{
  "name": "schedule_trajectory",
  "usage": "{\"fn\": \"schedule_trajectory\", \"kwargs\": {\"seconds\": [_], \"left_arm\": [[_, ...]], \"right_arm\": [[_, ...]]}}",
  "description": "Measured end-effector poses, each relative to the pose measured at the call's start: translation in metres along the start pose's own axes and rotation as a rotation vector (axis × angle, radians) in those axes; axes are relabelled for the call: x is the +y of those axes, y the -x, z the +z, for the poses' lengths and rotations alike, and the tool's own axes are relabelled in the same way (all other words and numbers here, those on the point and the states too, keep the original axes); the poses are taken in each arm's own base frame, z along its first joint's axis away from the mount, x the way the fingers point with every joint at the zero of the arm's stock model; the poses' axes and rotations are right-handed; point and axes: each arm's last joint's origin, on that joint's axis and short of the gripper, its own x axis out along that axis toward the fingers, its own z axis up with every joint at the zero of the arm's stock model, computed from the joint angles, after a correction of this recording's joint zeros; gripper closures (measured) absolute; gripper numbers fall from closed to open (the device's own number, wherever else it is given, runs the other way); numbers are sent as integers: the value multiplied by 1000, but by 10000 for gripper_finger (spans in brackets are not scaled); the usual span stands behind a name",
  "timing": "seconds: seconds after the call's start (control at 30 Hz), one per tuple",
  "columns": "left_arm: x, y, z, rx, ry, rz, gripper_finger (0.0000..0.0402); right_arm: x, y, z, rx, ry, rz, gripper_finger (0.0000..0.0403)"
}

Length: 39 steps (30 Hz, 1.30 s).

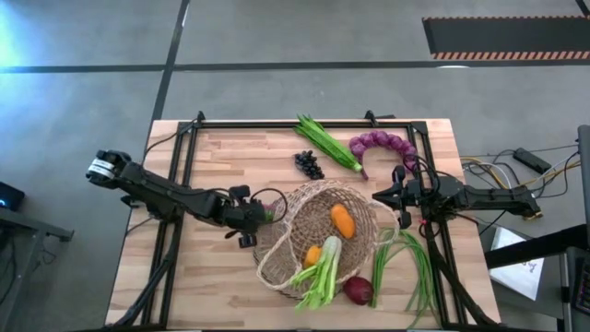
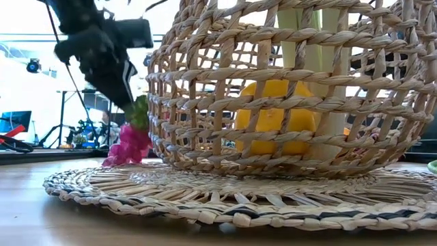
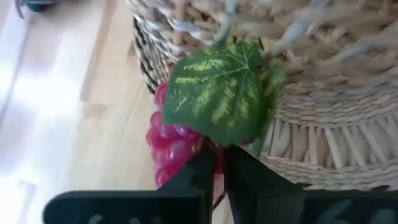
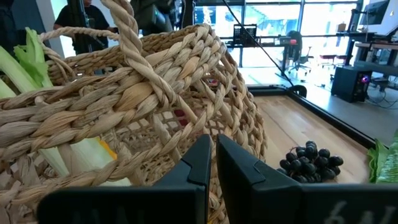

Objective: Build produce basket
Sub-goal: Put the red grapes into the basket

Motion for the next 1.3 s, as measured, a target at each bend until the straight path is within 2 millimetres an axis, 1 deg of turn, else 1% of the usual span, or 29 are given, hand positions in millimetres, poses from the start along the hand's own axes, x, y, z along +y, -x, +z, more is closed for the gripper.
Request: {"fn": "schedule_trajectory", "kwargs": {"seconds": [0.07,0.17,0.37,0.47,0.6,0.77,0.87,0.97,1.07,1.23,1.3], "left_arm": [[2,11,6,18,0,10,398],[5,32,20,23,3,37,400],[15,82,51,-9,16,123,401],[19,109,67,-66,27,131,401],[26,142,87,-189,16,147,401],[31,173,110,-335,-18,196,402],[28,184,127,-466,-50,171,402],[22,190,143,-613,-91,91,402],[13,189,157,-733,-119,-9,401],[-5,173,176,-822,-196,-128,401],[-13,159,182,-819,-224,-150,401]], "right_arm": [[0,0,0,0,-2,0,385],[0,0,0,0,0,0,385],[0,0,0,0,0,0,385],[0,0,0,0,0,0,385],[0,0,0,0,-1,0,385],[0,0,0,0,-1,0,385],[0,0,0,0,-2,0,385],[0,0,0,0,0,0,385],[0,0,0,0,-2,0,385],[0,0,0,-1,-2,0,385],[0,0,0,-1,0,0,385]]}}
